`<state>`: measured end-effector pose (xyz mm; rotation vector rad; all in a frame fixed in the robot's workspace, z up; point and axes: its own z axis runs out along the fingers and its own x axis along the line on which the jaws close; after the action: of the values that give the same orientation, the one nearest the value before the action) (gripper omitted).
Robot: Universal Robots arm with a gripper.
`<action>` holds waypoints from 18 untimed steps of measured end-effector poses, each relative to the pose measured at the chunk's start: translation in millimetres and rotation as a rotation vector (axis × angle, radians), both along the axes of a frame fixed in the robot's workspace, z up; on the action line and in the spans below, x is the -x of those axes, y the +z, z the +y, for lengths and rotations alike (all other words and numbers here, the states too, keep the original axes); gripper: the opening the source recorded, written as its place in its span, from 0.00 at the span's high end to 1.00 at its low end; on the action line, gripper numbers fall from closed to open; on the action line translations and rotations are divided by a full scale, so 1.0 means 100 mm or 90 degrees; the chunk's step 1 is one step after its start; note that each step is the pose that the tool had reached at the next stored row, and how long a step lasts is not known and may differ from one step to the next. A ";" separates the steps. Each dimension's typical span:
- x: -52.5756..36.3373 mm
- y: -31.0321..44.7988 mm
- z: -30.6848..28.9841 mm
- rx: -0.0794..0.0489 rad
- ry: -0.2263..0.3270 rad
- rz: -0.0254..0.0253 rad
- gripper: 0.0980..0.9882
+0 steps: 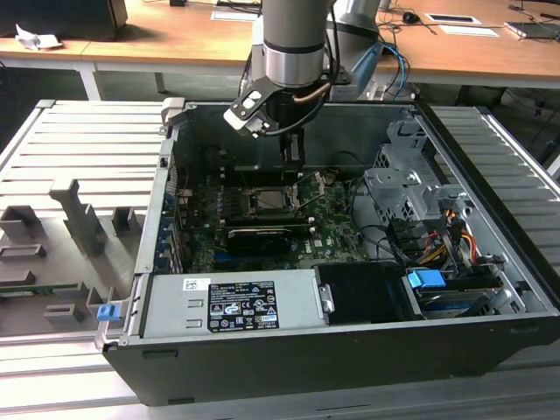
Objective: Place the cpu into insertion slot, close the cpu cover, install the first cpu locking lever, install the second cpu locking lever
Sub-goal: 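Close the cpu cover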
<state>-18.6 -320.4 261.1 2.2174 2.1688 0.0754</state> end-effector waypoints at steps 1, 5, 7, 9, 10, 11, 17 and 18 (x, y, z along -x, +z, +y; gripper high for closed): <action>-0.008 0.013 0.000 0.000 0.000 0.0017 0.99; -0.190 0.027 0.000 0.000 0.000 0.0102 0.99; -0.234 0.028 0.000 0.000 0.000 0.0104 0.99; -0.286 0.028 0.000 0.000 0.000 0.0104 0.99; -0.335 0.027 0.000 0.000 0.000 0.0104 0.99; -0.373 0.027 0.001 0.000 0.000 0.0107 0.99; -0.511 0.027 0.001 0.000 0.000 0.0131 0.99; -0.520 0.026 0.001 0.000 0.000 0.0132 0.99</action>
<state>33.4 -320.3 263.7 2.2276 2.1800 0.0528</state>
